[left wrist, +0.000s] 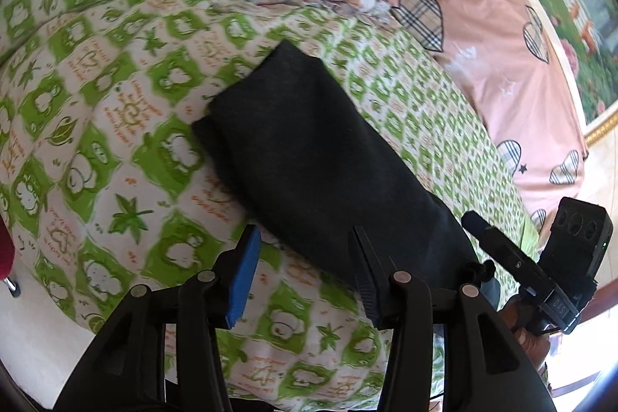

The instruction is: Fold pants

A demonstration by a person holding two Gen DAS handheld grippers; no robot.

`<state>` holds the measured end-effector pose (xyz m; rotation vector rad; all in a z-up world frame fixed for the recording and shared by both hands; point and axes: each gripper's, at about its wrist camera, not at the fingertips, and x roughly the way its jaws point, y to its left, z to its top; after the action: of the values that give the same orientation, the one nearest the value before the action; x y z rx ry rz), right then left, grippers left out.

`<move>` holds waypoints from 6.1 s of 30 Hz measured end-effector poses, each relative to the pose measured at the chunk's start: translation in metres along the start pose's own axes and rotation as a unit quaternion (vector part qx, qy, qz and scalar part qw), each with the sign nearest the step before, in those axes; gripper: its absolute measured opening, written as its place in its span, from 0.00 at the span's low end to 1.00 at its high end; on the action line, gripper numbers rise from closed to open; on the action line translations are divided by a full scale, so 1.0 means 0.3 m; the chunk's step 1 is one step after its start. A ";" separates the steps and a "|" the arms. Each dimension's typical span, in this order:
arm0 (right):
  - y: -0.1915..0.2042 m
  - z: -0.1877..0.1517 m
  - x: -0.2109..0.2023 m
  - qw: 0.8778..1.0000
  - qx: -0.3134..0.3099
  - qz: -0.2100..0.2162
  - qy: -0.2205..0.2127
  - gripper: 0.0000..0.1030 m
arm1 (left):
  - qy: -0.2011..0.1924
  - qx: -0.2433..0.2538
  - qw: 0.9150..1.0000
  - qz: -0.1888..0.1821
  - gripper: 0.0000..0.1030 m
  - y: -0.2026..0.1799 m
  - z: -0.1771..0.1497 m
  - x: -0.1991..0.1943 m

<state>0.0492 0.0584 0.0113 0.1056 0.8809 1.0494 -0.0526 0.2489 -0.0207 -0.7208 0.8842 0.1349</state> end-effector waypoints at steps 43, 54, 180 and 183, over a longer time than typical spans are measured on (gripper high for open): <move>0.012 0.322 0.503 0.980 -0.111 0.081 0.143 0.22 | -0.019 -0.055 0.998 0.018 0.20 0.058 0.128 0.056; -0.001 0.354 0.194 0.989 -0.095 0.102 0.057 0.21 | -0.044 0.019 0.998 -0.031 0.18 -0.203 0.129 -0.055; -0.373 -0.538 -0.678 0.886 0.264 -0.367 -0.098 0.82 | 0.093 0.247 0.964 -0.031 0.69 -0.730 -0.198 0.382; -0.376 -0.556 -0.685 0.886 0.265 -0.368 -0.095 0.82 | 0.097 0.248 0.964 -0.027 0.70 -0.729 -0.200 0.406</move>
<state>-0.0247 -0.2162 -0.0331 0.2991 0.9002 0.0680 0.0718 0.0235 -0.0233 -0.2910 1.0321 -0.2064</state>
